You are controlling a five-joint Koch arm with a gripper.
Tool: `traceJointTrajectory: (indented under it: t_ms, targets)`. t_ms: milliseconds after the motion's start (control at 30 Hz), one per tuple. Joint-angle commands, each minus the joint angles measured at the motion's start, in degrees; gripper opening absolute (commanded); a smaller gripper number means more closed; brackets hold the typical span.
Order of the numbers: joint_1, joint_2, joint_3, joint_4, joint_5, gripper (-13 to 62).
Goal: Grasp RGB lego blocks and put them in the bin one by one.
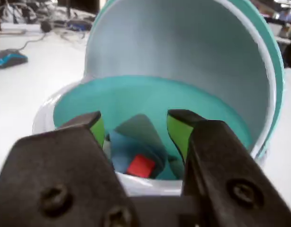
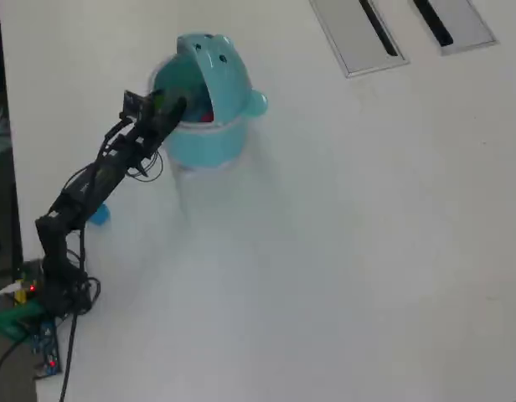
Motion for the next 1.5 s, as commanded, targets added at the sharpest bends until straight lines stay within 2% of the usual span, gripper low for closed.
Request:
traceJointTrajectory:
  t_ms: [0, 633, 1067, 1300, 1467]
  targets:
    - [0.2, 5.9, -0.4, -6.2, -0.3, 24.6]
    - [-1.1, 37.8, 38.3, -10.4, -1.5, 24.6]
    - [-5.0, 49.7, 57.9, -12.3, -1.1, 24.7]
    - [-6.2, 53.2, 63.3, -12.2, 4.4, 24.8]
    - [-8.2, 55.2, 66.9, -11.5, 6.2, 28.5]
